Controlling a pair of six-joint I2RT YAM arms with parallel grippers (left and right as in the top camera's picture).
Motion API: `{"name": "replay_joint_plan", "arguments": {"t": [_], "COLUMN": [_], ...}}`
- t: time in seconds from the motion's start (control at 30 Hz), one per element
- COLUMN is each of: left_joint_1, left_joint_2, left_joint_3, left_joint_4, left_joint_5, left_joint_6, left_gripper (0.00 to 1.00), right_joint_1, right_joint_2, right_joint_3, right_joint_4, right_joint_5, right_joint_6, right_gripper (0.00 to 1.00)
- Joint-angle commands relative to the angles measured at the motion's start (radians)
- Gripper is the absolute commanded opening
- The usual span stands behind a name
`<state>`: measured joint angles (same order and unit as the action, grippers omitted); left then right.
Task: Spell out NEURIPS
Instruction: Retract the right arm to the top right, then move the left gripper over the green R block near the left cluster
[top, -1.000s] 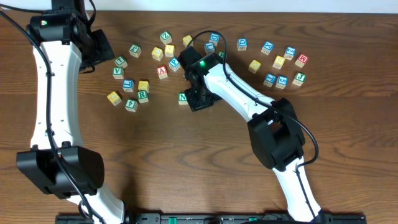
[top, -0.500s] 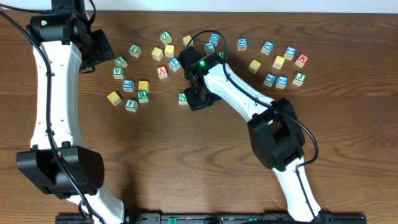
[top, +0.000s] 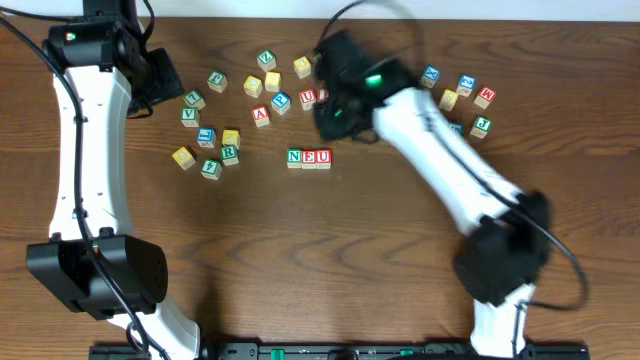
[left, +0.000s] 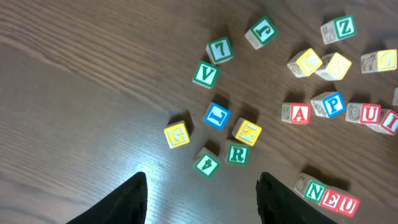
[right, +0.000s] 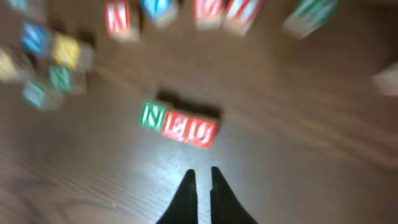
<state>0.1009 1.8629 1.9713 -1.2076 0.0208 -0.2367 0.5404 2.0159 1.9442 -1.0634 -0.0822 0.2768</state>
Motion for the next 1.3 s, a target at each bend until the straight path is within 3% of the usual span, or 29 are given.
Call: {"name": "replay_joint_plan", "arguments": {"t": [0.0,0.27,0.6,1.27], "left_joint_1": [-0.004,-0.061,-0.182,-0.260], "left_joint_2": [0.008,0.008,0.008,0.008], "left_joint_3": [-0.004,-0.004,-0.004,-0.004], "left_joint_4": [-0.023,-0.053,-0.056,-0.043], "left_joint_5": [-0.002,-0.002,-0.002,-0.002], "left_joint_6": [-0.008,-0.001,-0.001,-0.013], "left_gripper": [0.56,0.56,0.56,0.56], "right_joint_1": [-0.071,-0.159,-0.163,-0.195], "right_joint_2": [-0.049,-0.059,-0.059,-0.058], "right_joint_3": [0.005,0.005,0.005,0.005], "right_joint_4": [-0.010,-0.067,-0.116,-0.116], "right_joint_5": [0.000,-0.067,-0.067,-0.066], "right_joint_6": [-0.005,-0.006,-0.013,-0.012], "right_gripper": [0.07,0.07,0.09,0.15]}}
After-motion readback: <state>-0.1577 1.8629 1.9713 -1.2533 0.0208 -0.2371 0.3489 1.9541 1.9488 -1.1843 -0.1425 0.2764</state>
